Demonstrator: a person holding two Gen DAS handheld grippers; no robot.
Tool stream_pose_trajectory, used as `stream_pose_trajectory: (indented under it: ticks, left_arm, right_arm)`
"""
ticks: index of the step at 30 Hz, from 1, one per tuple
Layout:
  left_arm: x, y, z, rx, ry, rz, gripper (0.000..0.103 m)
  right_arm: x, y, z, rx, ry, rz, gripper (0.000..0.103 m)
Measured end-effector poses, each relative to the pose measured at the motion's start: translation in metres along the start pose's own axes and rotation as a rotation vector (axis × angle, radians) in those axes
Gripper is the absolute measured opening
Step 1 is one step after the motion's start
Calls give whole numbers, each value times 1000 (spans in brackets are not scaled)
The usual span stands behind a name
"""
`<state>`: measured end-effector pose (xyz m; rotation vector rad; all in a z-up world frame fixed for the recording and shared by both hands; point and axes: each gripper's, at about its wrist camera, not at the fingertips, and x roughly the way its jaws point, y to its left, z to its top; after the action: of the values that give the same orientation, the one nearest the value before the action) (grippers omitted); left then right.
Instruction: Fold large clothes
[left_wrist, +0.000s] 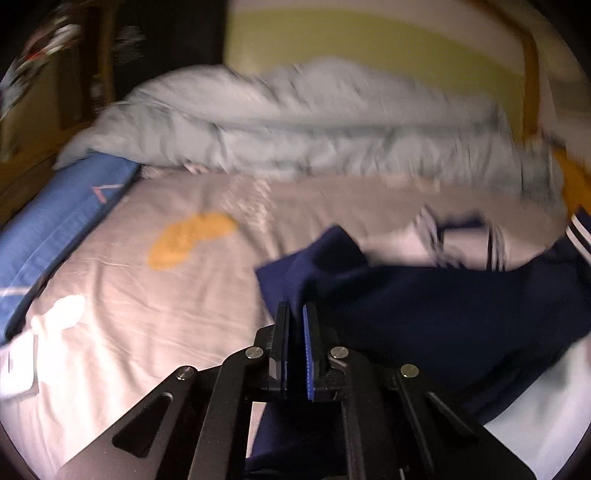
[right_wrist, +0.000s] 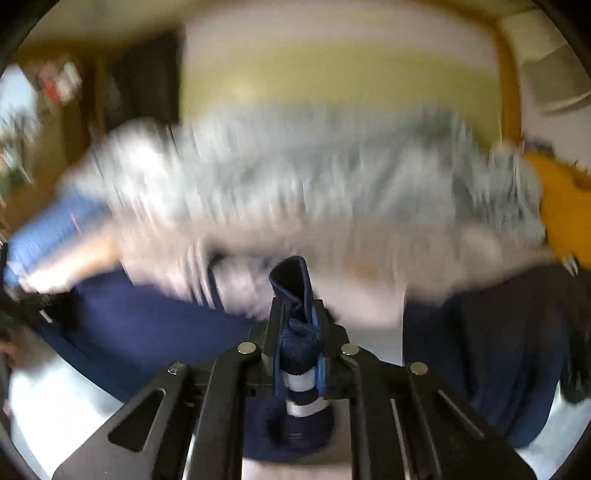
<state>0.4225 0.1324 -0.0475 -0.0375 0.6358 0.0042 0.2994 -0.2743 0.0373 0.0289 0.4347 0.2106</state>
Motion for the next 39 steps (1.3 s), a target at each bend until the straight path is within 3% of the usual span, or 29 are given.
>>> stream_pose_trajectory:
  ticks: [1,3,5,8,10,12,15,16,18,20,23,25,26,28,29,30,35,39]
  left_arm:
    - [-7,6,2,-34,-29,6,5]
    - [-7,14,4,-43,-38,67,5]
    - [10,18,0,-41,22,118,4]
    - [35,22,-7,-18,110,217,3]
    - [40,29,-9,-43,140,209,3]
    - [33,33,-10,-67,108,177,3]
    - [7,29,-2,-82,14,104,3]
    - [-3,26,1,-81,-23,64,3]
    - [-14,21,6,-78,-69,23,3]
    - [-22,14,8,-67,-103,-5,3]
    - [-28,1,9,-45,-130,-59,5]
    - [-36,-10,9,-18,-164,-83,9]
    - [-40,-15,8,-3,-180,-81,18]
    - [-48,-23,9,12,-219,-65,50]
    - [-53,-26,10,9,-246,-52,77]
    - [-58,-28,9,1,-267,-44,87]
    - [-65,-26,8,-16,-297,-78,87]
    - [-58,-26,8,-14,-272,-66,88]
  right_arm:
    - [-11,-4,4,23,-54,21,12]
    - [-7,-13,5,67,-26,-12,12]
    - [17,-24,-5,100,65,-79,12]
    - [66,-48,-29,160,301,-206,12]
    - [77,-65,-38,235,358,-213,12]
    - [76,-81,-42,297,385,-195,14]
    - [69,-89,-46,334,374,-215,24]
    - [63,-89,-44,335,350,-222,25]
    - [53,-85,-35,317,296,-242,35]
    - [40,-79,-21,288,213,-252,61]
    - [27,-73,-9,271,145,-238,77]
    - [18,-71,-2,273,105,-231,89]
    - [14,-72,0,275,86,-231,94]
    - [4,-72,5,277,51,-232,95]
    - [0,-73,8,276,38,-230,97]
    - [-3,-74,9,275,27,-229,100]
    - [-8,-81,11,281,8,-169,102]
    - [-13,-86,17,263,7,-160,102]
